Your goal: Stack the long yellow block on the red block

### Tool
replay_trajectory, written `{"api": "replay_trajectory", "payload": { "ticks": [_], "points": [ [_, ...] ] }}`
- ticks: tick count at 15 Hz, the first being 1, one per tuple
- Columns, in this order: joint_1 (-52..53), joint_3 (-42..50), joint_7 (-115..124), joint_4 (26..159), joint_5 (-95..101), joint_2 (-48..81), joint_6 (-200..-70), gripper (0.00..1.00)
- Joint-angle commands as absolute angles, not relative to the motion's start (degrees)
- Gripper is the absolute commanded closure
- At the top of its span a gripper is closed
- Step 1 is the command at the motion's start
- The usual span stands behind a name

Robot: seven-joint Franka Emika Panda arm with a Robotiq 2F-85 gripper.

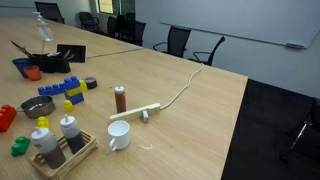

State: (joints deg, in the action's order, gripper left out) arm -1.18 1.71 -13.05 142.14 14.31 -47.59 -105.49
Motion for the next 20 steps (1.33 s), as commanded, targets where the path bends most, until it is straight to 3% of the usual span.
{"api": "replay_trajectory", "payload": {
  "ticks": [1,12,20],
  "points": [
    [-0.37,2.23,-12.59,142.01,14.78,-47.58,-105.26,0.00],
    [12.00,-4.24,-15.13,149.59,14.68,-46.75,-120.85,0.00],
    [13.30,-4.24,-14.98,149.43,12.78,-45.76,-120.45,0.00]
  ]
}}
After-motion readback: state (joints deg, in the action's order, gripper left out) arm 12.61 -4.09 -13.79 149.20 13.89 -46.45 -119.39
